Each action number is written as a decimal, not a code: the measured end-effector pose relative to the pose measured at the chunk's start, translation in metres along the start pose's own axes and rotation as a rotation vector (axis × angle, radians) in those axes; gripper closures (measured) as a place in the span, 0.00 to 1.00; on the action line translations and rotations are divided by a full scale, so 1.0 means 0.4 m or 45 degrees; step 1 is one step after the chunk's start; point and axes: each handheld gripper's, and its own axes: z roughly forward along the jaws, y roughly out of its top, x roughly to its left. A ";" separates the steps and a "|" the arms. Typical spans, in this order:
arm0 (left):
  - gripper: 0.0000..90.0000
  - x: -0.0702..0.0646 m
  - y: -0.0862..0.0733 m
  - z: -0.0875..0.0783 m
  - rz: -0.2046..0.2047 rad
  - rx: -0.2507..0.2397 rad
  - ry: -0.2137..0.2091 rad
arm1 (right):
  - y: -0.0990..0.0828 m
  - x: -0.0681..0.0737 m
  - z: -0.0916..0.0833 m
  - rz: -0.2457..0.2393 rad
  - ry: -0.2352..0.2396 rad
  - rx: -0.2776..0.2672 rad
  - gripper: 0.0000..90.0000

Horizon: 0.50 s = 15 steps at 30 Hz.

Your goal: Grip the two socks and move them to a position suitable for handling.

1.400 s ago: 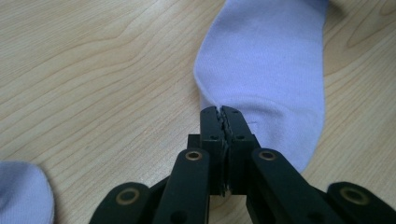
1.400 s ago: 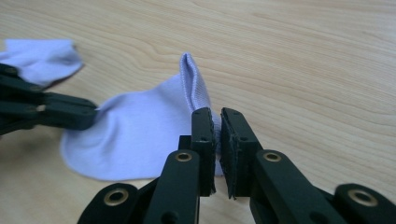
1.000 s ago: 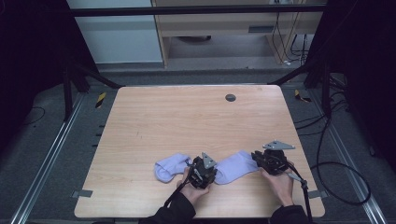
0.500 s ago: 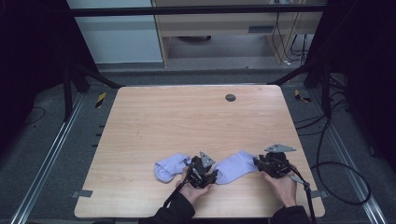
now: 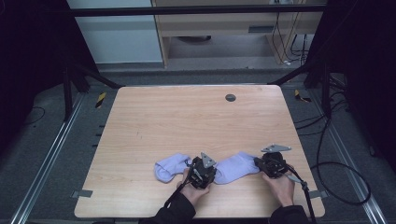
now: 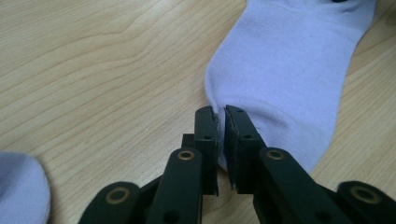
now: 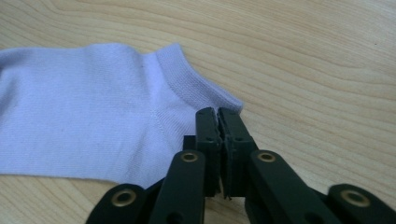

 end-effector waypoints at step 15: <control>0.98 0.023 0.040 -0.030 -0.025 -0.091 -0.029 | -0.014 0.030 -0.099 -0.033 0.002 -0.062 1.00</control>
